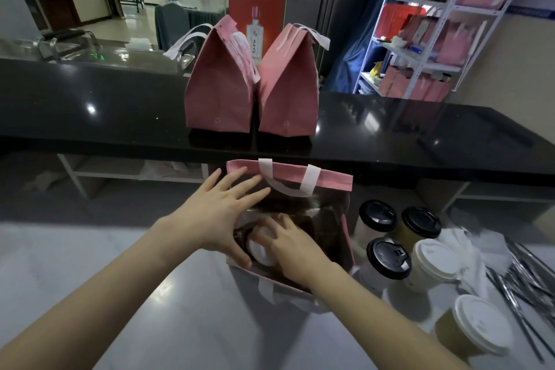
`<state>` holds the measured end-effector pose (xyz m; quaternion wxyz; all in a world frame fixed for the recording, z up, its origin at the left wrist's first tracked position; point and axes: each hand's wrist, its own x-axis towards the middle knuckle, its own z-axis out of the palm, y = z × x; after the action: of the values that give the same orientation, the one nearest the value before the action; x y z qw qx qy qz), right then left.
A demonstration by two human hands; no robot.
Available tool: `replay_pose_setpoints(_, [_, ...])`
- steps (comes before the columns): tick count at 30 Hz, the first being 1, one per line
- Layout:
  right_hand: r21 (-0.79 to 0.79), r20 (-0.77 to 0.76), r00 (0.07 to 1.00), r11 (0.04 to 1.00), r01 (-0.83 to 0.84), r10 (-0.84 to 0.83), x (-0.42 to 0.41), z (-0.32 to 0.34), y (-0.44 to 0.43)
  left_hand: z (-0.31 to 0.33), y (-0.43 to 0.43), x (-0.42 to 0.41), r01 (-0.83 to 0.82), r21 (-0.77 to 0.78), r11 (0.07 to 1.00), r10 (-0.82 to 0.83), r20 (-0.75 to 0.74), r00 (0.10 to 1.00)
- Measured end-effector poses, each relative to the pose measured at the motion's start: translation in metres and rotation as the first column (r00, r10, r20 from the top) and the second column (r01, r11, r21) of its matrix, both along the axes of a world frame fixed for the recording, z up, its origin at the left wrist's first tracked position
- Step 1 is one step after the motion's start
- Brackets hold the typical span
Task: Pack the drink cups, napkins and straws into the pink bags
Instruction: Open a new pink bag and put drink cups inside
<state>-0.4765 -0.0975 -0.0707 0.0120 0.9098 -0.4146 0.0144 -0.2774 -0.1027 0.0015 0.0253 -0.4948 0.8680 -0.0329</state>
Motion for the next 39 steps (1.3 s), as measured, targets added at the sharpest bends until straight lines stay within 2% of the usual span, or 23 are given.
replay_pose_setpoints(4, [0.026,-0.002,0.999,0.998,0.055,-0.055,0.001,-0.002,-0.003,0.0,-0.004,0.0,0.012,0.023,1.0,-0.012,0.013,1.0])
replay_pose_setpoints(8, [0.092,-0.068,0.992,0.99,0.108,-0.102,0.007,-0.002,-0.008,-0.003,-0.004,0.002,0.048,0.007,0.999,-0.048,-0.009,0.999])
replay_pose_setpoints(12, [0.101,-0.227,0.973,0.992,0.069,-0.045,0.017,-0.002,-0.008,-0.004,-0.002,0.002,0.059,0.017,0.998,-0.059,-0.037,0.998])
replay_pose_setpoints(14, [0.113,-0.235,0.972,0.992,0.059,-0.031,0.019,0.003,-0.008,-0.004,-0.003,0.002,0.052,0.011,0.999,-0.052,-0.057,0.997])
replay_pose_setpoints(19, [0.214,-0.048,0.99,0.967,0.141,-0.134,0.002,0.028,0.01,-0.002,0.003,0.002,0.013,-0.061,0.998,-0.02,-0.11,0.994])
replay_pose_setpoints(23, [-0.001,0.201,0.973,0.994,0.112,-0.109,-0.042,0.045,0.037,0.002,0.012,-0.01,-0.016,-0.25,0.968,-0.022,-0.15,0.988])
replay_pose_setpoints(25, [-0.08,0.237,0.963,0.986,0.15,-0.127,-0.067,0.051,0.05,0.001,0.009,-0.02,0.06,-0.34,0.938,-0.111,-0.133,0.985])
replay_pose_setpoints(29, [-0.079,0.154,0.955,0.96,0.267,-0.253,-0.109,0.049,0.07,-0.004,-0.003,-0.04,0.187,-0.195,0.963,-0.189,0.004,0.982])
replay_pose_setpoints(31, [-0.08,0.251,0.908,0.927,0.366,-0.337,-0.127,0.042,0.07,-0.013,-0.009,-0.047,0.164,-0.184,0.969,-0.158,0.047,0.986])
replay_pose_setpoints(33, [-0.031,0.362,0.807,0.859,0.511,-0.467,-0.149,0.031,0.066,-0.021,-0.01,-0.052,0.129,-0.191,0.973,-0.122,0.047,0.991])
replay_pose_setpoints(34, [0.01,0.328,0.768,0.815,0.579,-0.55,-0.16,0.023,0.062,-0.024,-0.009,-0.054,0.114,-0.198,0.974,-0.109,0.037,0.993])
replay_pose_setpoints(36, [0.059,0.11,0.734,0.742,0.668,-0.67,-0.179,0.006,0.055,-0.027,-0.006,-0.057,0.103,-0.218,0.971,-0.103,0.014,0.995])
replay_pose_setpoints(39, [0.094,-0.103,0.725,0.719,0.689,-0.681,-0.195,-0.017,0.044,-0.031,0.0,-0.062,0.108,-0.234,0.966,-0.11,0.007,0.994])
